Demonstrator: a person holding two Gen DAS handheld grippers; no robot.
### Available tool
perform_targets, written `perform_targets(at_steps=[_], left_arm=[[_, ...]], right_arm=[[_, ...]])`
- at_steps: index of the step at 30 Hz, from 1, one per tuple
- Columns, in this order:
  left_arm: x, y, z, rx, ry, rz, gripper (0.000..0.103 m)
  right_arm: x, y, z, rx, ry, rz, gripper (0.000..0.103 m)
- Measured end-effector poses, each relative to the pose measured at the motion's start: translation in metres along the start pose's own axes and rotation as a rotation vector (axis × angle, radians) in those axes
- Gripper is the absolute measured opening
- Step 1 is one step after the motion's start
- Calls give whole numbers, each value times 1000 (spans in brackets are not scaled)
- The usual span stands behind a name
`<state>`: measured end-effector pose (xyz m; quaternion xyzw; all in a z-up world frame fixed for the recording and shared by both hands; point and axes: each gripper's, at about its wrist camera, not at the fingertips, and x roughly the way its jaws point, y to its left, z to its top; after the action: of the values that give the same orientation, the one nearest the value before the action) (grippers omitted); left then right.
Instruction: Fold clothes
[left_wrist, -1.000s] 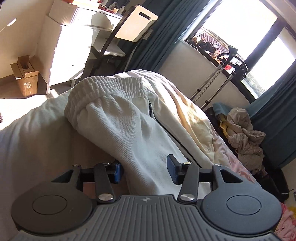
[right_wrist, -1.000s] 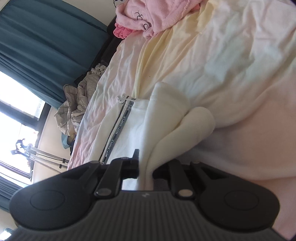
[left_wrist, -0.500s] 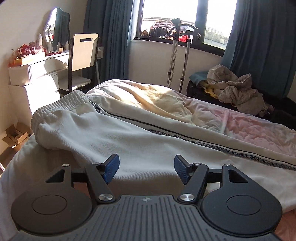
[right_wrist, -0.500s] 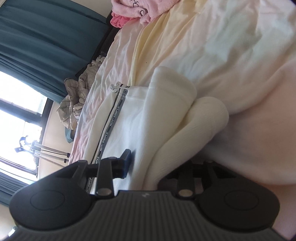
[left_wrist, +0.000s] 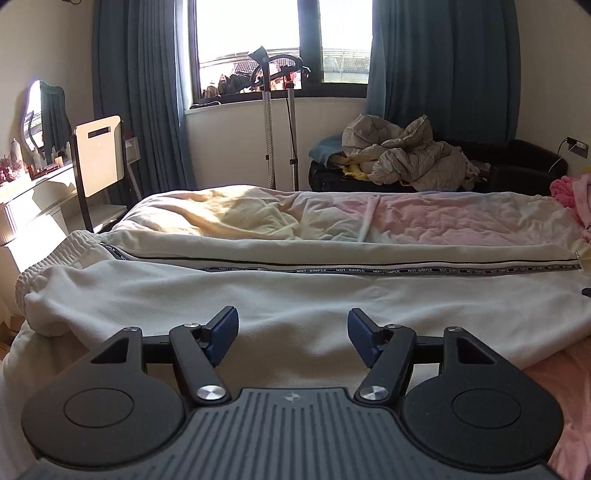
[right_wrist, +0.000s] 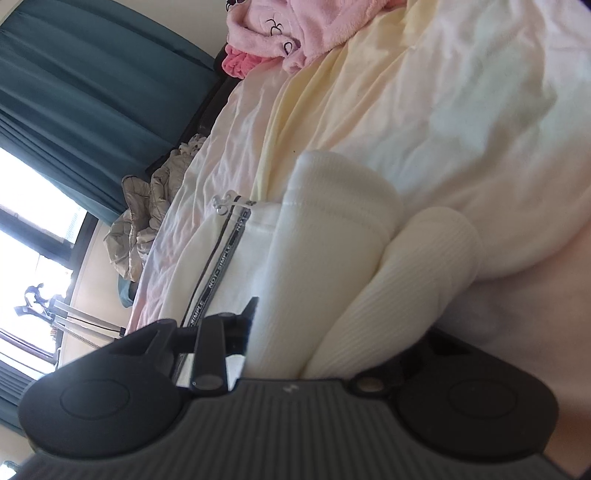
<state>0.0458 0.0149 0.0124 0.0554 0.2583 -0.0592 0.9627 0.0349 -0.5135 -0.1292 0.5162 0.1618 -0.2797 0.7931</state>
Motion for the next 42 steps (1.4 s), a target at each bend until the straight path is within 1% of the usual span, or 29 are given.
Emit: perform_targets(at_steps=[4,7,11,12,14,17,21,29,32,38,42], left_arm=[[-3,-17,-6,73,-13,-26,70],[-4,-26,-12,128,-40,-28,70],[-9,-28,-11,107,-49,-86,70],[-12,-29,-10,106,-62,-97,70],[-16,-31,-10,100,-83,-115,72],[-16,-31,-11,82,-85,-130,72],[-16,-32,-11,81,-94,-127,72],[-24,-32,-9,77,-127,-119,72],[-26,-32,-9,74,-133,-116,72],[-29,-34,-8,91,-160,-79,72],[-29,-35,-8,99,-164,-66,72]], right_arm=[[2,4,0,-14,-13,-22,32],[5,7,-2,-25,-22,-44,32],[9,11,-4,-36,-37,-70,32],[9,12,-5,-43,-41,-74,32],[11,13,-6,-54,-46,-78,32],[13,14,-7,-66,-53,-83,32],[16,16,-8,-86,-60,-91,32],[15,15,-8,-82,-58,-88,32],[22,13,2,-86,-52,-83,32],[21,13,2,-81,-50,-83,32],[21,13,2,-77,-49,-83,33]])
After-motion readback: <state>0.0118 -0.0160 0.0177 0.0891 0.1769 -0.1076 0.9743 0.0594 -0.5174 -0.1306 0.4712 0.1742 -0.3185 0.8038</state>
